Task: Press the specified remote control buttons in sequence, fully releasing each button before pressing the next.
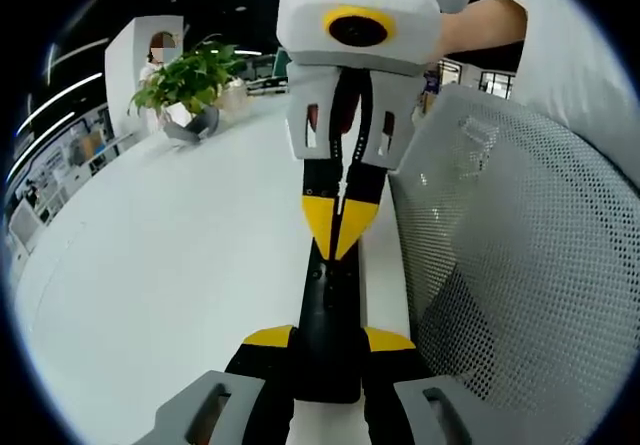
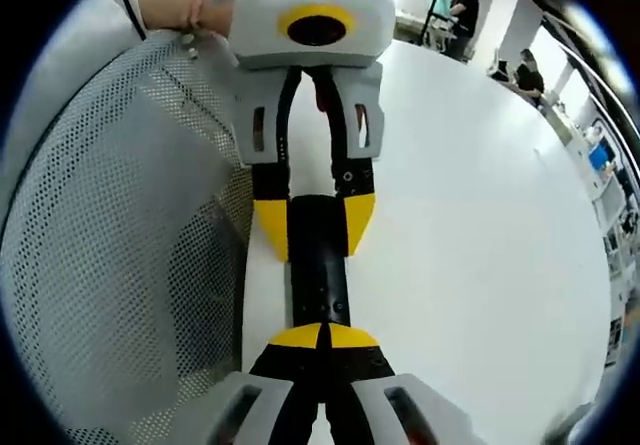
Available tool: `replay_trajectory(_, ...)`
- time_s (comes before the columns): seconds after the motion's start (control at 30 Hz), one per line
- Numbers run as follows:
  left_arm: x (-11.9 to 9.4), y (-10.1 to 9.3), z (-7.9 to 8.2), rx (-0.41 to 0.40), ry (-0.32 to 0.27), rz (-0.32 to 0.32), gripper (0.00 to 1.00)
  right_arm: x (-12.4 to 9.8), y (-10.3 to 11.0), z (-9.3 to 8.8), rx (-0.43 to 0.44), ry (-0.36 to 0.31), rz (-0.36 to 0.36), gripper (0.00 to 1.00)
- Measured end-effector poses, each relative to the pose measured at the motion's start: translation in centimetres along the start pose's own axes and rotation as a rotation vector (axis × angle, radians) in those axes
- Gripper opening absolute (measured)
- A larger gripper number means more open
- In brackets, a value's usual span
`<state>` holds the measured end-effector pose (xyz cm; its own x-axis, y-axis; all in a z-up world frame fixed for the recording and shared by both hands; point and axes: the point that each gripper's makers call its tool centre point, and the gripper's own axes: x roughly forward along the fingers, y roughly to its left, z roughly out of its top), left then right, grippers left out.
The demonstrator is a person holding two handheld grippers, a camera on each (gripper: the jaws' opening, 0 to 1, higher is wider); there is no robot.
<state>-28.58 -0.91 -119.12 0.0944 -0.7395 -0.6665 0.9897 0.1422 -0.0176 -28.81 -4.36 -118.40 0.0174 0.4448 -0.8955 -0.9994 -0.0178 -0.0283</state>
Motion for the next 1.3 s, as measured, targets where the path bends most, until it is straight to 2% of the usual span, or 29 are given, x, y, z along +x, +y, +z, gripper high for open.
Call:
replay_trajectory(0.07,0.0,0.0,0.0,-0.002,-0.002,-0.001,0.24,-0.1,0.0,0.1,0.040,-0.049,0.018,0.00)
replay_trajectory(0.17,0.0,0.0,0.0,0.002,-0.005,-0.001,0.24,-0.3,0.0,0.0,0.147,-0.097,0.053,0.00)
replay_trajectory(0.23,0.0,0.0,0.0,0.001,-0.005,-0.001,0.24,-0.3,-0.1,-0.1,0.184,-0.121,0.071,0.00)
replay_trajectory(0.47,0.0,-0.1,0.0,0.001,-0.004,-0.002,0.24,-0.5,0.1,-0.7,0.165,-0.076,0.057,0.00)
replay_trajectory(0.67,0.1,0.0,-0.1,0.003,-0.004,-0.005,0.24,-0.3,0.0,-0.8,0.084,0.055,0.025,0.00)
replay_trajectory(0.73,0.1,0.0,-0.1,0.003,-0.004,-0.005,0.24,-0.1,0.0,-0.6,0.078,0.067,0.025,0.00)
replay_trajectory(0.8,0.1,0.0,-0.1,0.003,-0.003,-0.005,0.24,-0.3,-0.1,-0.8,0.089,0.057,0.030,0.00)
replay_trajectory(0.87,0.1,0.0,-0.2,0.003,-0.004,-0.005,0.24,-0.4,-0.1,-0.7,0.154,0.004,0.041,0.00)
replay_trajectory(0.93,0.0,-0.1,-0.2,0.002,-0.005,-0.004,0.24,-0.5,-0.1,-0.8,0.173,-0.027,0.047,0.00)
replay_trajectory(1.03,0.0,-0.1,-0.2,0.002,-0.006,-0.003,0.24,-0.6,0.0,-0.9,0.165,-0.027,0.055,0.00)
replay_trajectory(1.1,0.0,-0.1,-0.2,0.002,-0.006,-0.003,0.24,-0.8,-0.2,-1.3,0.135,0.003,0.045,0.00)
replay_trajectory(1.3,0.0,-0.1,-0.1,0.001,-0.008,-0.004,0.24,-1.0,-0.1,-1.7,0.130,0.003,0.040,0.00)
